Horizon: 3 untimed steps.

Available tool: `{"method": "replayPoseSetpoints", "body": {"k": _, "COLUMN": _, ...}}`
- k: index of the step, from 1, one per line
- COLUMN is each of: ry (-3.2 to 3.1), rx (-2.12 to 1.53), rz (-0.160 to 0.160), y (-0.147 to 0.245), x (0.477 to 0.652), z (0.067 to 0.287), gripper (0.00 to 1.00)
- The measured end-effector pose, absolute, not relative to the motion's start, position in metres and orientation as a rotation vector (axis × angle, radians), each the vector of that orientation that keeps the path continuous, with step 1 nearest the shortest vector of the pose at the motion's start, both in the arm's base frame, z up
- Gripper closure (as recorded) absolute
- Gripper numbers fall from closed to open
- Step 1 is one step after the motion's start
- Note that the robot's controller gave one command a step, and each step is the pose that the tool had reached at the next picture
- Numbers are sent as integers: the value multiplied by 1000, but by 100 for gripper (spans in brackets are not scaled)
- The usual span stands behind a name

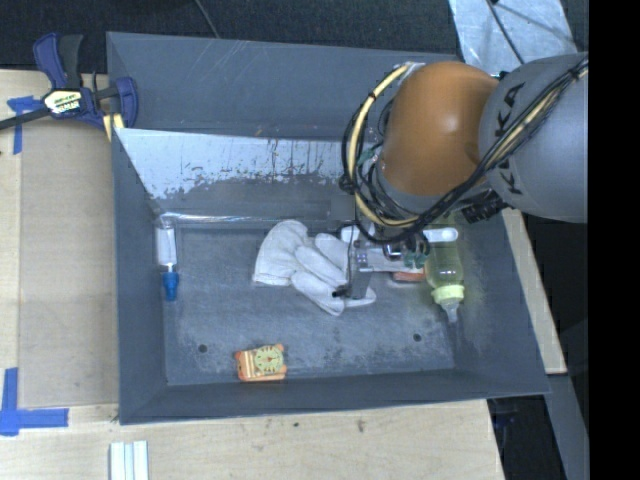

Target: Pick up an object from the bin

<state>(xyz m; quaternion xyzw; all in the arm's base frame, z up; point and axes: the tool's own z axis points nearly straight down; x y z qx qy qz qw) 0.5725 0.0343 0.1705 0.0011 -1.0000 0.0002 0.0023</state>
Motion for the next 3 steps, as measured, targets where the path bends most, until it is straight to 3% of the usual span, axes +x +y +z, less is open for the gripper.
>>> {"method": "replayPoseSetpoints", "body": {"k": 1, "ry": -3145, "rx": 2, "rz": -1, "y": 34, "x": 574, "z": 175, "gripper": 0}}
{"method": "replayPoseSetpoints", "body": {"k": 2, "ry": -3147, "rx": -23, "rz": -3, "y": 2, "x": 607, "z": 75, "gripper": 100}}
{"method": "replayPoseSetpoints", "body": {"k": 3, "ry": -3147, "rx": -23, "rz": -3, "y": 2, "x": 607, "z": 75, "gripper": 100}}
